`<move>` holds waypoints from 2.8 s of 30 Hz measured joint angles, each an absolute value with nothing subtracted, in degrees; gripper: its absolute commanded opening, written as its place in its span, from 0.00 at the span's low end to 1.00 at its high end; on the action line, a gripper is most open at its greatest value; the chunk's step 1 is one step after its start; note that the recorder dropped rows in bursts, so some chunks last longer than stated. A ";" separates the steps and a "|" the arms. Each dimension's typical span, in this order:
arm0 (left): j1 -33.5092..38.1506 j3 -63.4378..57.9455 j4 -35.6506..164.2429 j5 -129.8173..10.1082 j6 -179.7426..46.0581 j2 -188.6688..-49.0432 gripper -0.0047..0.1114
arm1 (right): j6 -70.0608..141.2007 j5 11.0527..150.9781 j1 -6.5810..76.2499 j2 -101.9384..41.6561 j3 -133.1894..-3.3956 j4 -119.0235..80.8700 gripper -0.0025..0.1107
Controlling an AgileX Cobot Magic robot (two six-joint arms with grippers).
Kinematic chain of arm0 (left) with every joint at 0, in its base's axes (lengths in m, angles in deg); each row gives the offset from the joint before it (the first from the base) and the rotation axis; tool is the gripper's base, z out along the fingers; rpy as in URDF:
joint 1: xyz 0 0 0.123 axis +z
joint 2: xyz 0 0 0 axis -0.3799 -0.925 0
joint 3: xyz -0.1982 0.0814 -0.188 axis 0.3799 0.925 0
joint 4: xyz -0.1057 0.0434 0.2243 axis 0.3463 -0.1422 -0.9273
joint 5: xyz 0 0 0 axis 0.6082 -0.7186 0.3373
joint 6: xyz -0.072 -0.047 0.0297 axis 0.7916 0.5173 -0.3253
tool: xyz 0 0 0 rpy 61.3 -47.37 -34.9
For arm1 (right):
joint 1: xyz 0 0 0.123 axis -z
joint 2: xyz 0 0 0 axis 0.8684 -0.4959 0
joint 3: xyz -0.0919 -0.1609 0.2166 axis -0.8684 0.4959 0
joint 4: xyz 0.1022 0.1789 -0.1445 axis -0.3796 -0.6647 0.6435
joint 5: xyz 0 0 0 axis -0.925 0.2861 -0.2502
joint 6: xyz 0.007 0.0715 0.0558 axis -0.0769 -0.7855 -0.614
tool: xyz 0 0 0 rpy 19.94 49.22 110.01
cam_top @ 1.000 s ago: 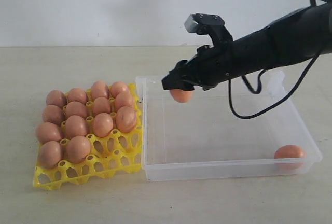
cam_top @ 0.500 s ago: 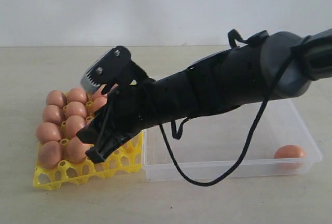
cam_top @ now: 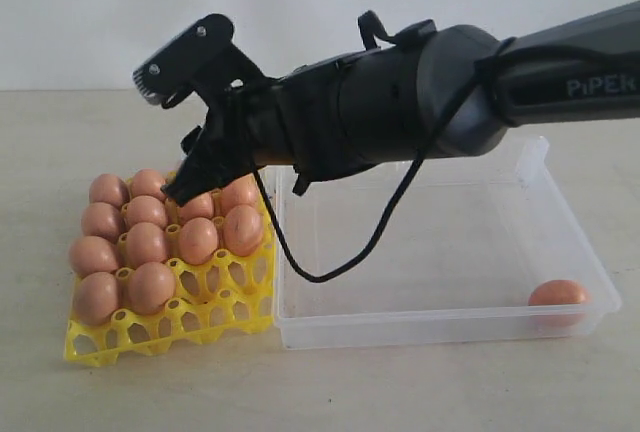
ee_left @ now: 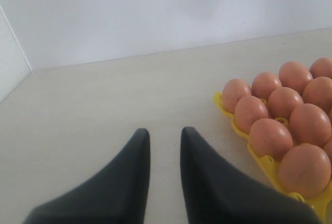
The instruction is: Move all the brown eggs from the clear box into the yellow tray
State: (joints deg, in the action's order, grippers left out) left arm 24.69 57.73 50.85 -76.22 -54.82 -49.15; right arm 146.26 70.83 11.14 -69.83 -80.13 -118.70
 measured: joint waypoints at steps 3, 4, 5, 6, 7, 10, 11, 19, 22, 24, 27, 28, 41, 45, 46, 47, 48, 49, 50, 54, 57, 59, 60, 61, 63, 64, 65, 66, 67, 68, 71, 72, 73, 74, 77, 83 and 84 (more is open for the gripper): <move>24.69 57.73 50.85 -76.22 -54.82 -49.15 0.23 | 144.72 76.42 11.14 -69.92 -83.51 -119.18 0.02; 24.69 57.73 50.85 -76.22 -54.82 -49.15 0.23 | 144.59 78.44 11.14 -69.92 -84.17 -119.18 0.02; 24.69 57.73 50.85 -76.22 -54.82 -49.15 0.23 | 144.34 80.06 11.14 -69.92 -84.92 -119.18 0.02; 24.69 57.73 50.85 -76.22 -54.82 -49.15 0.23 | 144.34 80.53 11.14 -69.92 -85.11 -119.18 0.02; 24.69 57.73 50.85 -76.22 -54.82 -49.15 0.23 | 144.71 80.15 11.14 -69.92 -85.20 -119.05 0.02; 24.69 57.73 50.85 -76.22 -54.82 -49.15 0.23 | 147.54 74.73 11.03 -69.92 -84.88 -118.93 0.02; 24.69 57.73 50.85 -76.22 -54.82 -49.15 0.23 | 149.31 70.99 11.03 -69.92 -84.73 -118.86 0.02; 24.69 57.73 50.85 -76.22 -54.82 -49.15 0.23 | 152.84 15.07 11.13 -70.21 -84.01 -105.52 0.02; 24.69 57.73 50.85 -76.22 -54.82 -49.15 0.23 | 140.55 16.62 11.13 -69.81 -84.01 -98.77 0.02; 24.69 57.73 50.85 -76.22 -54.82 -49.15 0.23 | 129.13 22.45 11.13 -68.76 -84.01 -94.50 0.02; 24.69 57.73 50.85 -76.22 -54.82 -49.15 0.23 | 109.74 36.78 11.13 -66.50 -84.01 -86.40 0.02; 24.69 57.73 50.85 -76.22 -54.82 -49.15 0.23 | 101.55 43.94 11.13 -66.07 -84.01 -82.07 0.02; 24.69 57.73 50.85 -76.22 -54.82 -49.15 0.23 | 53.71 75.92 10.81 -67.54 -84.01 -38.10 0.02; 24.69 57.73 50.85 -76.22 -54.82 -49.15 0.23 | 53.32 71.55 10.81 -68.63 -84.01 -36.98 0.02; 24.69 57.73 50.85 -76.22 -54.82 -49.15 0.23 | 52.92 68.58 10.81 -69.61 -84.01 -36.87 0.02; 24.69 57.73 50.85 -76.22 -54.82 -49.15 0.23 | 52.21 66.51 10.81 -70.22 -84.01 -36.87 0.02; 24.69 57.73 50.85 -76.22 -54.82 -49.15 0.23 | 49.84 61.16 10.81 -71.44 -84.01 -36.87 0.02; 24.69 57.73 50.85 -76.22 -54.82 -49.15 0.23 | 48.07 57.85 10.81 -72.15 -84.01 -36.73 0.02; 24.69 57.73 50.85 -76.22 -54.82 -49.15 0.23 | 44.34 51.12 10.81 -73.49 -84.01 -36.34 0.02; 24.69 57.73 50.85 -76.22 -54.82 -49.15 0.23 | 25.85 34.35 11.02 -76.66 -84.01 -27.45 0.02; 24.69 57.73 50.85 -76.22 -54.82 -49.15 0.23 | 2.11 31.43 11.14 -76.77 -84.01 -2.57 0.02; 24.69 57.73 50.85 -76.22 -54.82 -49.15 0.23 | -10.26 27.27 11.41 -76.77 -83.85 9.70 0.02; 24.69 57.73 50.85 -76.22 -54.82 -49.15 0.23 | -13.00 24.54 11.91 -76.77 -83.25 12.14 0.02; 24.69 57.73 50.85 -76.22 -54.82 -49.15 0.23 | -16.81 17.68 13.32 -76.65 -81.12 14.35 0.02; 24.69 57.73 50.85 -76.22 -54.82 -49.15 0.23 | -20.05 13.82 15.64 -75.87 -77.73 15.10 0.02; 24.69 57.73 50.85 -76.22 -54.82 -49.15 0.23 | -21.26 12.97 16.99 -75.48 -76.06 15.10 0.02; 24.69 57.73 50.85 -76.22 -54.82 -49.15 0.23 | -22.31 12.52 18.42 -74.93 -73.82 15.46 0.02; 24.69 57.73 50.85 -76.22 -54.82 -49.15 0.23 | -23.06 12.41 19.84 -74.40 -71.55 16.27 0.02; 24.69 57.73 50.85 -76.22 -54.82 -49.15 0.23 | -23.78 12.41 20.87 -74.00 -69.85 17.39 0.02; 24.69 57.73 50.85 -76.22 -54.82 -49.15 0.23 | -24.52 12.41 21.96 -73.56 -68.02 19.58 0.02; 24.69 57.73 50.85 -76.22 -54.82 -49.15 0.23 | -27.12 12.41 23.02 -73.17 -65.28 28.10 0.02; 24.69 57.73 50.85 -76.22 -54.82 -49.15 0.23 | -27.74 12.41 22.89 -73.17 -64.98 31.28 0.02; 24.69 57.73 50.85 -76.22 -54.82 -49.15 0.23 | -28.08 12.85 22.36 -73.17 -64.98 33.97 0.02; 24.69 57.73 50.85 -76.22 -54.82 -49.15 0.23 | -28.34 14.25 21.64 -73.06 -64.96 35.98 0.02; 24.69 57.73 50.85 -76.22 -54.82 -49.15 0.23 | -26.52 22.23 19.04 -72.92 -64.96 38.78 0.02; 24.69 57.73 50.85 -76.22 -54.82 -49.15 0.23 | -19.83 41.88 13.68 -72.69 -64.86 39.93 0.02; 24.69 57.73 50.85 -76.22 -54.82 -49.15 0.23 | -18.72 44.21 13.11 -72.69 -64.86 39.93 0.02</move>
State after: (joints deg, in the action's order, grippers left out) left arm 24.69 57.73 50.85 -76.22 -54.82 -49.15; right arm -18.72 44.21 13.11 -72.69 -64.86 39.93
